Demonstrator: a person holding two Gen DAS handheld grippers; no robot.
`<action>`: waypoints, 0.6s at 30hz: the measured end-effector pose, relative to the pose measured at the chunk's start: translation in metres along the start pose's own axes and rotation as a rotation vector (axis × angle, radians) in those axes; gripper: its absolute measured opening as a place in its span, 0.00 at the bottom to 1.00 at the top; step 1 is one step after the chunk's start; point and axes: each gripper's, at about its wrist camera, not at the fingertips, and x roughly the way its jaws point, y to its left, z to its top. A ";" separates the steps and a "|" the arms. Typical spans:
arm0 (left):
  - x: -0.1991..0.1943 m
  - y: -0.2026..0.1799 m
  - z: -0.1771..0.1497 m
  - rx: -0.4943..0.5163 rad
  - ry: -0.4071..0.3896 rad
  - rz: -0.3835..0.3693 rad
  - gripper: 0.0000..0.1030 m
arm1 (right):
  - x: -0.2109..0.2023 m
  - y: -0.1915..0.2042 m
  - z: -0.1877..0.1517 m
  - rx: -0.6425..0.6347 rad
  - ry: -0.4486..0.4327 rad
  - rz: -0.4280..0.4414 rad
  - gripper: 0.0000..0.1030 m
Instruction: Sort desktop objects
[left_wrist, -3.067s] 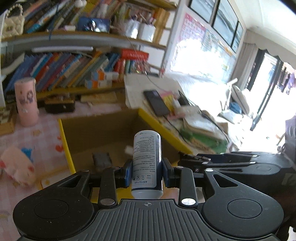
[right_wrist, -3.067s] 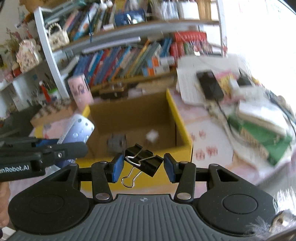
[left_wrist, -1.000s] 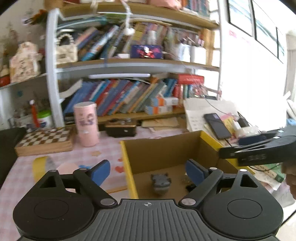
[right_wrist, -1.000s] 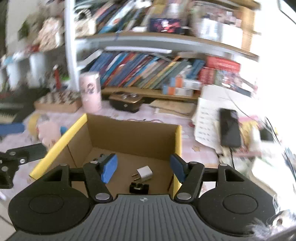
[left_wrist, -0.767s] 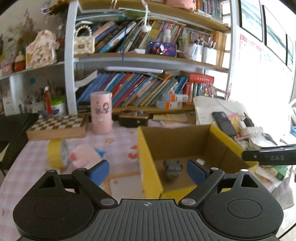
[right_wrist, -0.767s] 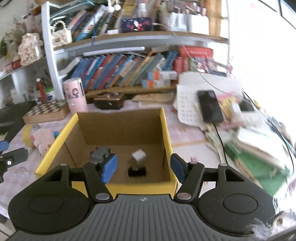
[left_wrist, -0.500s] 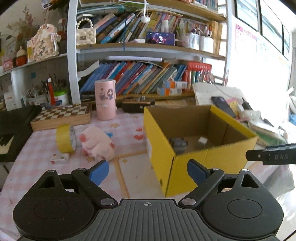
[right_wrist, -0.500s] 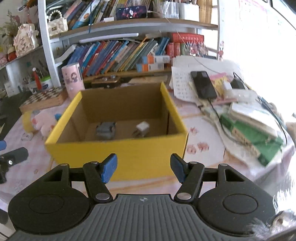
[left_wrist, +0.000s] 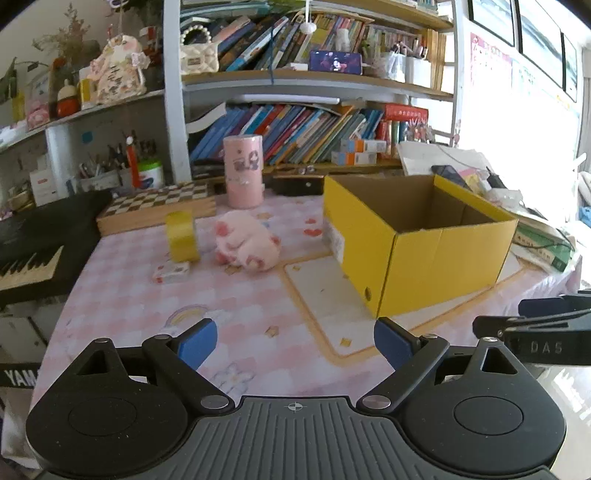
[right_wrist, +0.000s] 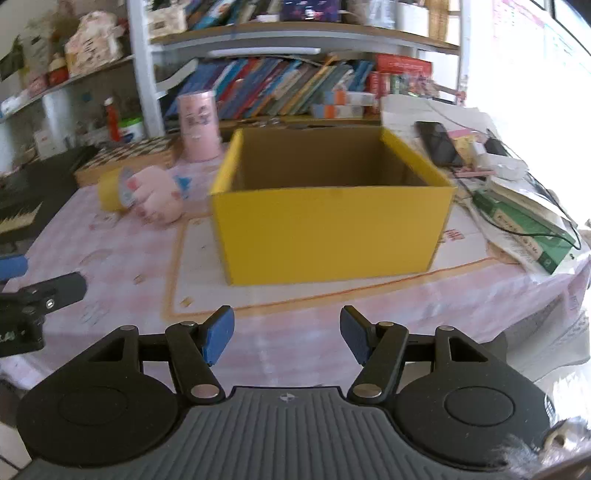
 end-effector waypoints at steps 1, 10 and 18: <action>-0.003 0.003 -0.002 0.001 0.003 -0.001 0.91 | -0.002 0.007 -0.003 -0.008 0.005 0.009 0.60; -0.025 0.030 -0.020 0.025 0.027 0.014 0.91 | -0.007 0.057 -0.022 -0.048 0.047 0.101 0.60; -0.037 0.056 -0.030 -0.007 0.042 0.049 0.94 | -0.009 0.091 -0.029 -0.087 0.058 0.161 0.60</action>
